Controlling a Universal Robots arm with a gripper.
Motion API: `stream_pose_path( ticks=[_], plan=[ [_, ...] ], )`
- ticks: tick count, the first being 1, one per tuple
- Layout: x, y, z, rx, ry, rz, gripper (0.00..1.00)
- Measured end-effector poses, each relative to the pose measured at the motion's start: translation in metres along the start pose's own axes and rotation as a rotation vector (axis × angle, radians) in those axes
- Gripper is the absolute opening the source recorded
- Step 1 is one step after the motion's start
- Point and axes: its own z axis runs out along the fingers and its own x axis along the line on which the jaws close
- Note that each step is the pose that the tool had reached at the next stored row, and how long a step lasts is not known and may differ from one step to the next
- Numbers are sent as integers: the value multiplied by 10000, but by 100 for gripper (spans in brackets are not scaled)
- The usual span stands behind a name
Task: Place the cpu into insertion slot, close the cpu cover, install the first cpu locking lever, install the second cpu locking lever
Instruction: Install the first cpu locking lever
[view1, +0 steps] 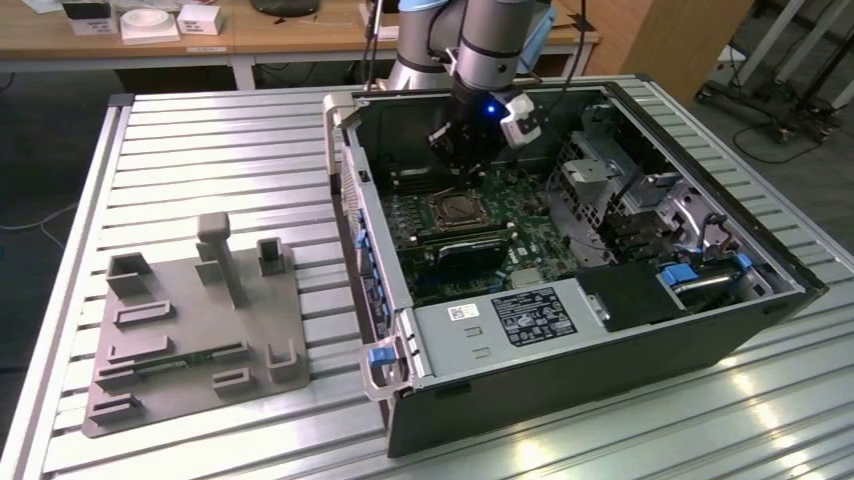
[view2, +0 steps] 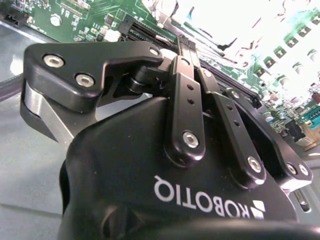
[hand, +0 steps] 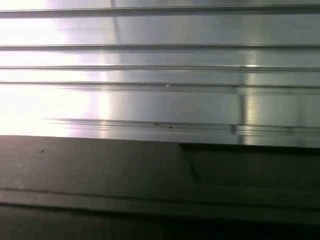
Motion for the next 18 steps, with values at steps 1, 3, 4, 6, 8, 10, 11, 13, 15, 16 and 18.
stream_pose_path(
  ticks=[1, 3, 4, 6, 8, 10, 11, 13, 15, 16, 18],
  plan=[
    [0, 0, 4, 0, 1, 0, 11],
    [-1, -1, 8, 1, 2, -1, 11],
    [-1, -1, 10, 2, 2, -1, 11],
    [-3, -1, 15, 0, 2, -1, 11],
    [-8, 0, 19, 1, 2, 1, 11],
    [-14, 0, 22, 1, 1, 16, 11],
    [-14, 0, 23, 1, 1, 16, 11],
    [-14, 1, 24, -1, 1, 16, 11],
    [-15, 2, 24, -1, 0, 16, 11],
    [-15, 3, 24, 0, 0, 16, 11],
    [-15, 7, 25, 3, 1, 16, 11]
  ],
)
